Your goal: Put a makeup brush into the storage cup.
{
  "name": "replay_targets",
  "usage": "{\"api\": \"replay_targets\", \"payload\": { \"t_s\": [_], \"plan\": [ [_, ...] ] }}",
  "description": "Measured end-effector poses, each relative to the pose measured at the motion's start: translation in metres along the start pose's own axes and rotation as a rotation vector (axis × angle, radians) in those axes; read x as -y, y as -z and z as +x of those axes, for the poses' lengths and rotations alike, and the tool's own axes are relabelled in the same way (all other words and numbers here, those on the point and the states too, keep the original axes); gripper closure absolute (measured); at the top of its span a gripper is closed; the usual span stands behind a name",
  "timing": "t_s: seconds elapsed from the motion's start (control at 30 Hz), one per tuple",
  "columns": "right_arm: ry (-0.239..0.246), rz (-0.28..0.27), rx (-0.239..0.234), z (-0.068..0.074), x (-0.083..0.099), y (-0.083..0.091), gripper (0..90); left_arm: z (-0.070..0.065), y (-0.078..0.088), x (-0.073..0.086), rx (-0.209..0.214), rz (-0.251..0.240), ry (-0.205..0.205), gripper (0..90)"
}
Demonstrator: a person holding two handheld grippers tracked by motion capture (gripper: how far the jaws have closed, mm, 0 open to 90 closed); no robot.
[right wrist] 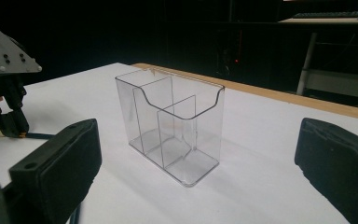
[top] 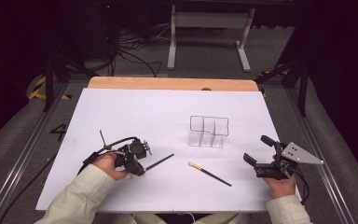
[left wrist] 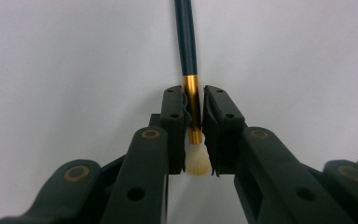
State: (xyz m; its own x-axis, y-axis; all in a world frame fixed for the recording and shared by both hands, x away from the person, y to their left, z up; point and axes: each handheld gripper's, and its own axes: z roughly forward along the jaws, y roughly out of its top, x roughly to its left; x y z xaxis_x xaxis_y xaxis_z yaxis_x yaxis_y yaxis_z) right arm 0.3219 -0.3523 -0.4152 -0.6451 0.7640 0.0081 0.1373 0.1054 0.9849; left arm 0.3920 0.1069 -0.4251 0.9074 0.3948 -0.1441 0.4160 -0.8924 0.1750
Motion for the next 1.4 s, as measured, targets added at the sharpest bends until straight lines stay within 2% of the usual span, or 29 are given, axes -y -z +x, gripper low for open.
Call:
{"api": "replay_targets", "payload": {
  "t_s": [0.17,0.37,0.47,0.63,0.73,0.8,0.93,1.13,1.4],
  "plan": [
    [0.009,-0.007,-0.017,0.000,-0.001,0.001,5.7,0.003,0.000,0.002,0.020,-0.010,0.008,82.3],
    [0.015,-0.001,-0.051,0.000,-0.001,-0.001,10.3,0.003,0.000,0.001,0.013,-0.007,-0.001,82.9],
    [0.025,0.009,-0.050,0.002,-0.003,-0.002,11.6,0.004,0.003,0.001,0.024,-0.031,-0.005,83.0],
    [0.058,0.028,-0.081,0.009,-0.013,-0.002,17.4,0.004,0.008,0.002,0.056,-0.056,-0.012,83.1],
    [0.082,0.048,-0.123,0.016,-0.020,-0.003,23.0,0.003,0.010,0.001,0.069,-0.060,-0.034,83.1],
    [0.094,0.056,-0.139,0.018,-0.023,-0.004,24.9,0.001,0.014,-0.001,0.066,-0.066,-0.042,83.2],
    [0.110,0.082,-0.210,0.024,-0.031,-0.011,29.8,-0.003,0.023,-0.003,0.050,-0.098,-0.076,83.3],
    [0.123,0.103,-0.262,0.031,-0.040,-0.020,30.7,-0.010,0.038,-0.005,0.034,-0.116,-0.123,83.5],
    [0.152,0.133,-0.337,0.043,-0.050,-0.034,31.5,-0.024,0.052,-0.010,0.046,-0.139,-0.203,83.5]
  ]
}}
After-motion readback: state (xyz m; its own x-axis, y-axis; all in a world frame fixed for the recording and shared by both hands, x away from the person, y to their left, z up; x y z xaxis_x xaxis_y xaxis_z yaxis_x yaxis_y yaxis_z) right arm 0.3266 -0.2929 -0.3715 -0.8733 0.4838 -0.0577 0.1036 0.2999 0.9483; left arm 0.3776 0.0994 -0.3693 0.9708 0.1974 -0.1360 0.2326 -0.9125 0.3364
